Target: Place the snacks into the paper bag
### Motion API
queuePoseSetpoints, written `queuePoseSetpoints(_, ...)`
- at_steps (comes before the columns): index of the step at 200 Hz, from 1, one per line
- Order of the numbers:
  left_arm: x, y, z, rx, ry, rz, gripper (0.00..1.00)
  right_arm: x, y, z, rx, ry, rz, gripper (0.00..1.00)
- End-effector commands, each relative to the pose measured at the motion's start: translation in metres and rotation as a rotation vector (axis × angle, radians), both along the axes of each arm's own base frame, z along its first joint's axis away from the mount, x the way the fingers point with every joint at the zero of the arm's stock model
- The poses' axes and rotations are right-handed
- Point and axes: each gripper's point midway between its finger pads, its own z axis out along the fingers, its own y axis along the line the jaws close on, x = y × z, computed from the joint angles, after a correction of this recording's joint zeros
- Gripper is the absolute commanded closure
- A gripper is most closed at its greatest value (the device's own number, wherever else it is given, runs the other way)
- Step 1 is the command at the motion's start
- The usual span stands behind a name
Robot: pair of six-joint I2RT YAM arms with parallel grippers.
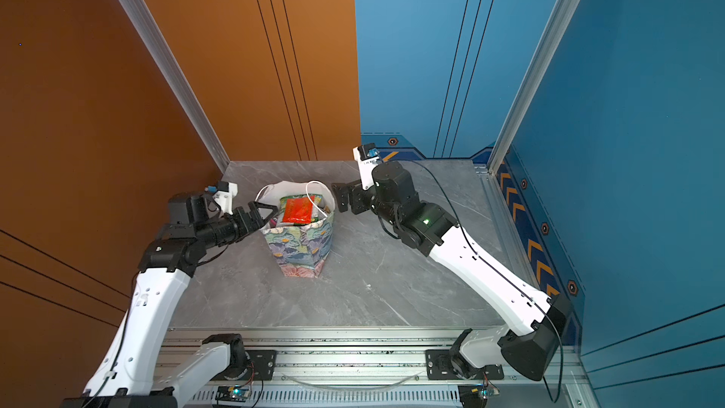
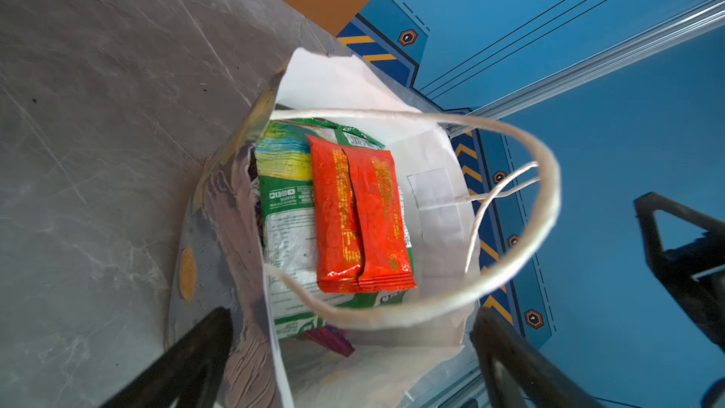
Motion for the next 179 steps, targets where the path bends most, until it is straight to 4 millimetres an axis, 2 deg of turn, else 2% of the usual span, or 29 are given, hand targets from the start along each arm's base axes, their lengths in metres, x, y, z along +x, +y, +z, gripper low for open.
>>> queuePoseSetpoints(1, -0.004, -0.004, 0.022, 0.016, -0.079, -0.033, 0.02, 0.001, -0.022, 0.004, 0.06, -0.017, -0.073, 0.0)
queuePoseSetpoints(23, -0.007, 0.0, 0.025, 0.046, -0.106, -0.019, 0.02, 0.001, -0.042, -0.011, 0.044, -0.012, -0.132, 0.0)
queuePoseSetpoints(36, -0.009, 0.009, 0.027, 0.093, -0.138, 0.021, 0.02, -0.003, -0.055, -0.02, 0.024, -0.01, -0.174, 0.0)
queuePoseSetpoints(40, -0.01, 0.013, 0.028, 0.117, -0.151, 0.042, 0.02, 0.003, -0.07, -0.025, 0.014, -0.009, -0.222, 0.0)
queuePoseSetpoints(57, -0.016, 0.04, 0.032, 0.243, -0.227, 0.173, 0.02, 0.003, -0.104, -0.042, -0.028, -0.007, -0.335, 0.0)
queuePoseSetpoints(60, -0.017, 0.046, 0.024, 0.265, -0.223, 0.198, 0.02, 0.003, -0.111, -0.045, -0.035, -0.007, -0.358, 0.0)
queuePoseSetpoints(68, -0.021, 0.058, 0.022, 0.306, -0.264, 0.266, 0.02, 0.003, -0.129, -0.054, -0.053, -0.005, -0.419, 0.0)
queuePoseSetpoints(98, -0.037, 0.107, 0.014, 0.377, -0.383, 0.566, 0.02, 0.001, -0.2, -0.109, -0.105, 0.062, -0.647, 0.0)
queuePoseSetpoints(116, -0.041, 0.123, -0.003, 0.395, -0.418, 0.665, 0.02, -0.002, -0.235, -0.14, -0.115, 0.081, -0.744, 0.0)
queuePoseSetpoints(120, -0.041, 0.125, -0.01, 0.399, -0.413, 0.68, 0.02, -0.002, -0.24, -0.145, -0.118, 0.079, -0.755, 0.0)
queuePoseSetpoints(122, -0.04, 0.126, -0.004, 0.391, -0.44, 0.691, 0.02, -0.003, -0.243, -0.15, -0.123, 0.081, -0.762, 0.0)
queuePoseSetpoints(137, -0.035, 0.136, -0.023, 0.368, -0.42, 0.756, 0.02, -0.004, -0.262, -0.174, -0.157, 0.057, -0.8, 0.0)
queuePoseSetpoints(157, -0.025, 0.155, -0.056, 0.341, -0.364, 0.879, 0.02, -0.007, -0.284, -0.196, -0.191, 0.012, -0.874, 0.0)
queuePoseSetpoints(179, -0.006, 0.158, -0.082, 0.372, -0.347, 0.884, 0.02, -0.007, -0.302, -0.214, -0.244, -0.025, -0.94, 0.0)
